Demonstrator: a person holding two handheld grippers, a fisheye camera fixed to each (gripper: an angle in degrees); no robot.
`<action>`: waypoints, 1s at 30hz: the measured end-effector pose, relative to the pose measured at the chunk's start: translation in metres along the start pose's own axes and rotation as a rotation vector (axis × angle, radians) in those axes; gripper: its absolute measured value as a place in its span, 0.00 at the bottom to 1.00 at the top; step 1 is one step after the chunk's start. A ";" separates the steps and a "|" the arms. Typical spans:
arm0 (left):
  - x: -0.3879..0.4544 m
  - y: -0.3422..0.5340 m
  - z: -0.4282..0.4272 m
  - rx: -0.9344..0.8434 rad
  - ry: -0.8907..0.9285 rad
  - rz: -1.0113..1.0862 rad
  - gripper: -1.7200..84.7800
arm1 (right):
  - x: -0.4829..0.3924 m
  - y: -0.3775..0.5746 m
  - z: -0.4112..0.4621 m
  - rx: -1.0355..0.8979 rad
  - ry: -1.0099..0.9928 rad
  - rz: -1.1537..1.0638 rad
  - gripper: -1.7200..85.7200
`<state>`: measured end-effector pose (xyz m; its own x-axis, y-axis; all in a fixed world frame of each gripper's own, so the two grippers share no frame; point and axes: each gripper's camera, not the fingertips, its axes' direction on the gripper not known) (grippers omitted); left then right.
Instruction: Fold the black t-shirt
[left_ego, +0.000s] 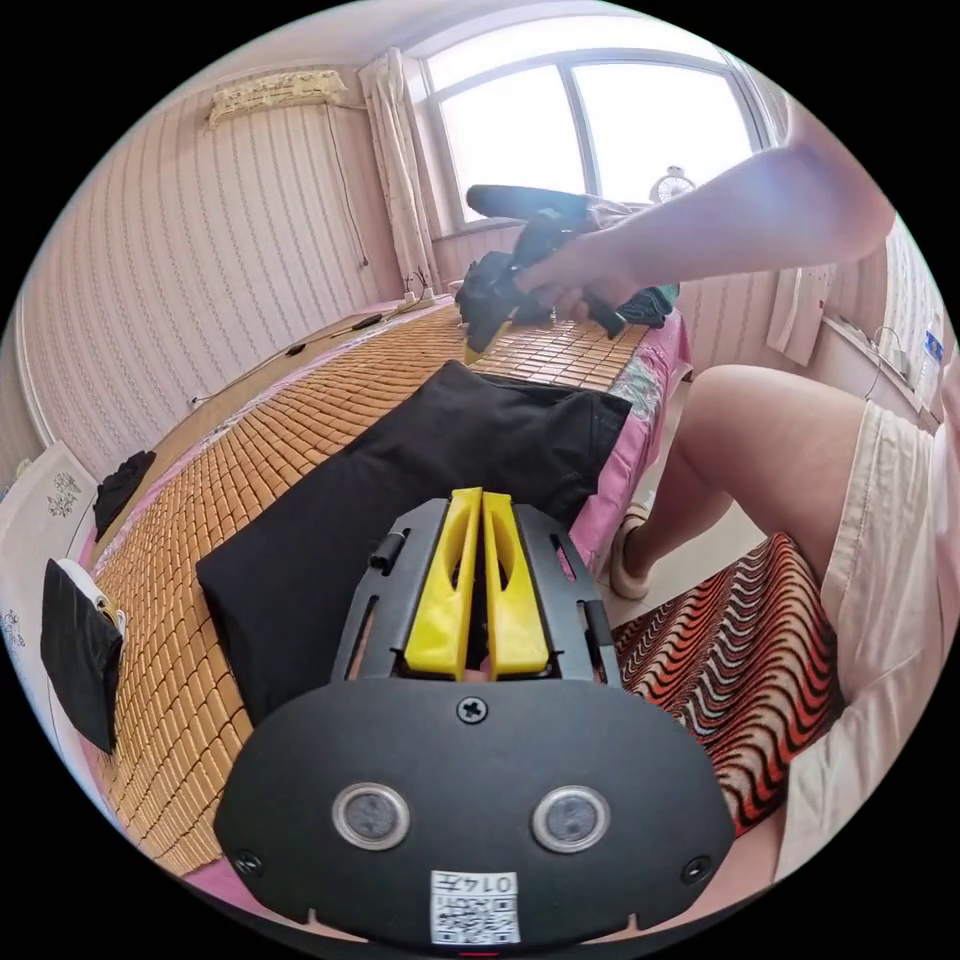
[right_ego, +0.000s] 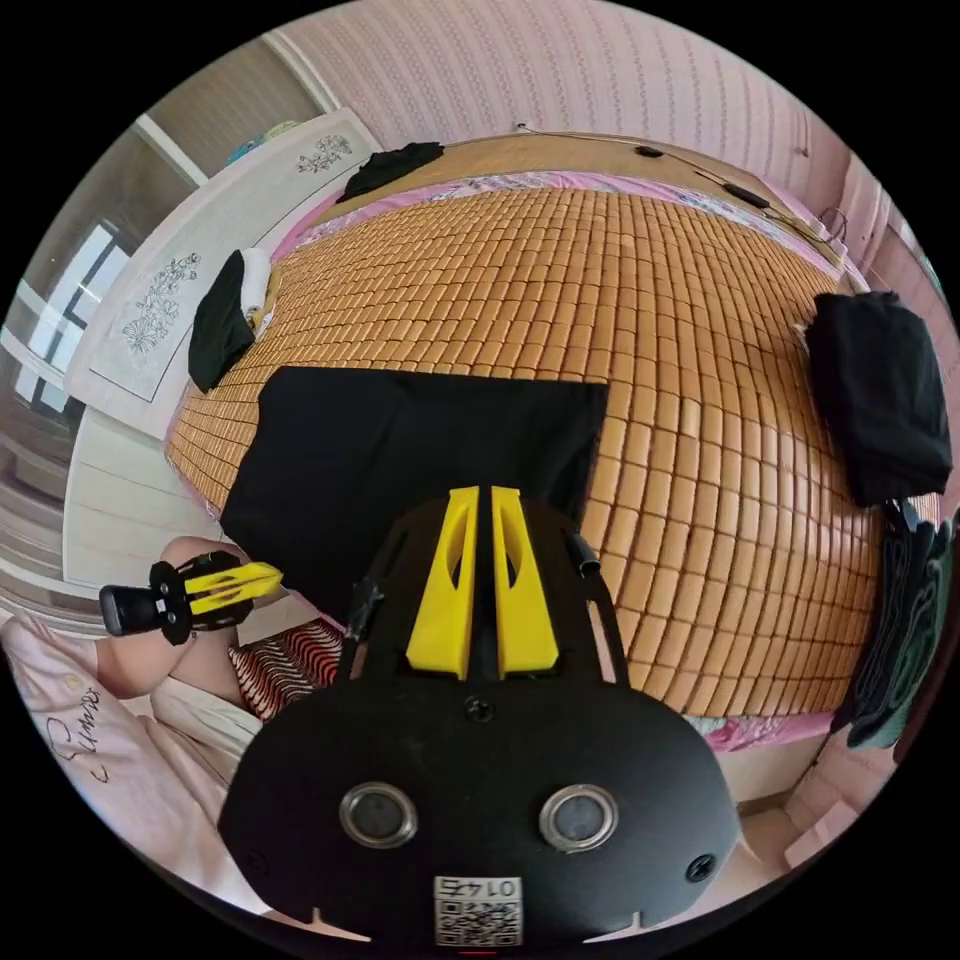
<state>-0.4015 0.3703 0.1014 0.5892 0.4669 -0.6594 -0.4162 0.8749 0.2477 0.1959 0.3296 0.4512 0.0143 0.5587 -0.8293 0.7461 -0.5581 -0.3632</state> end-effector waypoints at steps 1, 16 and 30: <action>-0.001 -0.001 -0.002 0.007 -0.007 -0.009 0.02 | 0.018 0.025 -0.006 -0.016 -0.003 0.041 0.09; 0.046 -0.074 0.050 0.025 0.316 -0.104 0.19 | 0.138 0.185 0.009 -0.225 -0.109 0.194 0.05; 0.073 -0.127 0.101 -0.020 0.230 -0.083 0.10 | 0.209 0.251 -0.039 0.077 -0.429 0.124 0.05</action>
<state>-0.2360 0.3064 0.0936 0.4494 0.3498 -0.8220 -0.3881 0.9052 0.1730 0.4116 0.3301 0.2036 -0.1887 0.1891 -0.9637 0.7039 -0.6582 -0.2670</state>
